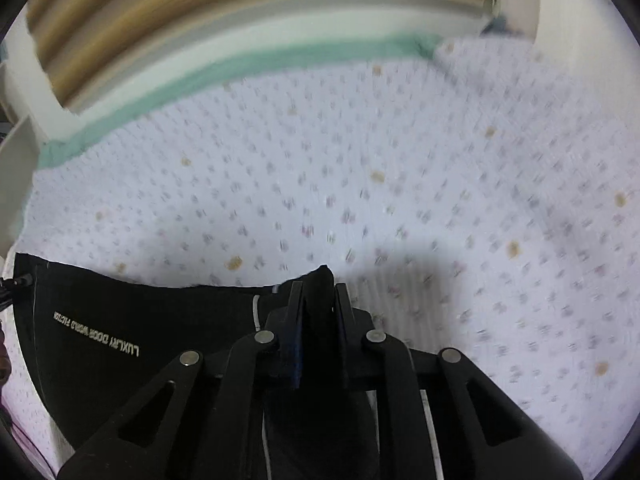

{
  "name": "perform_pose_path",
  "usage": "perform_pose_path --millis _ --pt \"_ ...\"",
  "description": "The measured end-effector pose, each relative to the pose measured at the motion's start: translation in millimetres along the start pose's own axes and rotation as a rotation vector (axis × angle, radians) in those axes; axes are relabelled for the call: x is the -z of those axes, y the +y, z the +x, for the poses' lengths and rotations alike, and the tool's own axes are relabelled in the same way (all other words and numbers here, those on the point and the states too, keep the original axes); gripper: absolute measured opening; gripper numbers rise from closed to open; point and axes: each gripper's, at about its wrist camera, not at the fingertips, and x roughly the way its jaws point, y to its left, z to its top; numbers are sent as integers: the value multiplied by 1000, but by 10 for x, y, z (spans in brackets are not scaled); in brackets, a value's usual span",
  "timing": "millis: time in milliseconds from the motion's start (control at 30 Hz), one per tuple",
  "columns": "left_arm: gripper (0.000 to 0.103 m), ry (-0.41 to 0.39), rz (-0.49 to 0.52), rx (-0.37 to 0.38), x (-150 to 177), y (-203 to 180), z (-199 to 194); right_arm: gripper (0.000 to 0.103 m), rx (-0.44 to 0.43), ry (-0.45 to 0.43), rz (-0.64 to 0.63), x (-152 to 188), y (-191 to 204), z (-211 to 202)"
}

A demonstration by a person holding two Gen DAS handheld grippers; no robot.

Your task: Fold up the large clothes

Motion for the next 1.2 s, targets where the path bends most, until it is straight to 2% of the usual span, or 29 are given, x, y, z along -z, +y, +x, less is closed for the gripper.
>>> perform_pose_path --millis 67,167,267,300,367,433,467,500,567,600,667,767,867,900,967,1067,1200 --pt "11 55 -27 -72 38 152 375 16 43 72 7 84 -30 367" --pt "17 99 -100 -75 79 370 697 16 19 169 77 273 -183 808" --pt "21 111 -116 -55 35 383 664 20 12 198 97 337 -193 912" --pt "24 112 -102 -56 21 362 607 27 12 199 93 324 -187 871" --pt "28 99 -46 -79 -2 296 395 34 16 202 101 287 -202 723" --pt "37 74 -5 -98 8 268 136 36 1 167 113 265 -213 455" --pt "41 54 12 -131 25 229 -27 42 -2 129 110 268 -192 226" --pt "42 34 27 -164 30 192 -134 53 -3 105 105 272 -161 65" --pt "42 -32 90 -275 144 1 -440 66 -10 47 79 328 -38 -299" --pt "42 -53 131 -307 205 -90 -559 71 -16 25 60 370 52 -450" --pt "42 -78 207 -298 371 -339 -742 72 -39 8 14 516 289 -709" --pt "42 -64 294 -186 731 -742 -829 72 -77 40 -69 755 699 -857" --pt "43 -11 361 -101 1118 -1091 -659 72 -101 87 -132 1021 1051 -825" --pt "43 -2 384 -100 1207 -1166 -597 72 -96 98 -148 1097 1140 -798" --pt "43 3 438 -163 1434 -1311 -417 72 -100 128 -167 1223 1281 -711" --pt "43 14 464 -225 1652 -1353 -145 72 -74 122 -189 1333 1388 -561" --pt "45 126 388 -227 1762 -1105 354 72 -46 194 -206 1523 1433 -197"
